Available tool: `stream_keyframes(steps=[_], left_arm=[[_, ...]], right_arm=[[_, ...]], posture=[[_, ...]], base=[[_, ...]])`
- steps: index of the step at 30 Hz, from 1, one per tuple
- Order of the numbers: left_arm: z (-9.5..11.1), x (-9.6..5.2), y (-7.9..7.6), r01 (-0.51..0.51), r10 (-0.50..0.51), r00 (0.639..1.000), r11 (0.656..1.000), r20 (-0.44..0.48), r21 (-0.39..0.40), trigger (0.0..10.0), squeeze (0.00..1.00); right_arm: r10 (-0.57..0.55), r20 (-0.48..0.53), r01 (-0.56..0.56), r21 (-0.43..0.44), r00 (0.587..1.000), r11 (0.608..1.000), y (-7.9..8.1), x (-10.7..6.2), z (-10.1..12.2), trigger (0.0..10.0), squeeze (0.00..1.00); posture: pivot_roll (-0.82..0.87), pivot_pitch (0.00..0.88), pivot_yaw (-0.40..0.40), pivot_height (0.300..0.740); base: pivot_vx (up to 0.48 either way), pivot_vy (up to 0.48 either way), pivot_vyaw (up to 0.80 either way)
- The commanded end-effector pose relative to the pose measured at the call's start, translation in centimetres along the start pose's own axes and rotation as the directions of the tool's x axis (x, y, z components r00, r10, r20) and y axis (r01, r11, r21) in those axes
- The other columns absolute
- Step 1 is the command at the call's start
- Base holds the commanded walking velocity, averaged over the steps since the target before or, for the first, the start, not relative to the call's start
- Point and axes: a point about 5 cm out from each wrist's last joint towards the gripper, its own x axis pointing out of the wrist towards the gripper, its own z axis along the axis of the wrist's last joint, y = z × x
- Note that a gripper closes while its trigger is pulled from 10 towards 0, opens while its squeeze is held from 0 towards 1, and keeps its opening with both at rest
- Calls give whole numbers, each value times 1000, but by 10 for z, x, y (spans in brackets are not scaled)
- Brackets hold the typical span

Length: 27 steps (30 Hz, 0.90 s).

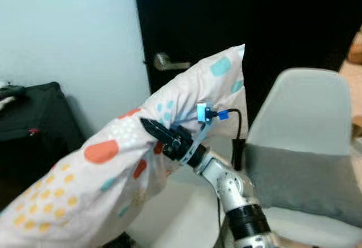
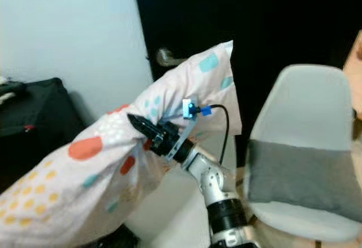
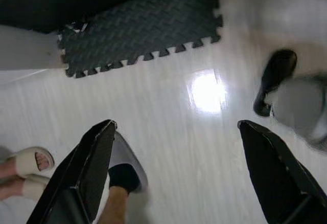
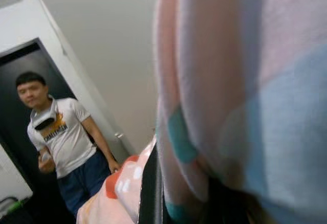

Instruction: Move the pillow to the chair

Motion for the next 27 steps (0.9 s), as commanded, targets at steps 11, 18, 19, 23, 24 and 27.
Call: stream_keyframes(steps=[11,18,19,23,24,27], left_arm=[[-11,-1,6,-12,13,999,1000,-31,27,10000,0],[-11,-1,6,-12,13,999,999,-32,31,10000,0],[-11,-2,6,-12,13,999,999,-33,32,10000,0],[-11,-2,6,-12,13,999,1000,-32,29,10000,0],[-11,-2,6,-12,13,999,1000,-32,29,10000,0],[-11,-2,6,-12,13,999,1000,-32,27,10000,0]], right_arm=[[-42,71,43,-16,997,999,0,22,8,10000,0],[-278,70,281,-38,958,959,-26,19,8,10000,0],[-385,43,387,-65,922,920,-37,15,5,10000,0],[-516,12,516,-54,856,855,-53,6,4,10000,0],[-516,12,516,-54,856,855,-53,6,4,10000,0],[-575,69,576,16,815,818,-62,-4,11,10000,0]], posture=[[-23,6,52,740],[-22,0,50,740],[-22,0,50,740],[-18,5,49,740],[-18,5,49,740],[-17,8,51,740]], base=[[0,0,800],[0,0,571],[0,0,0],[0,0,-400],[0,0,-800],[0,0,-788]])
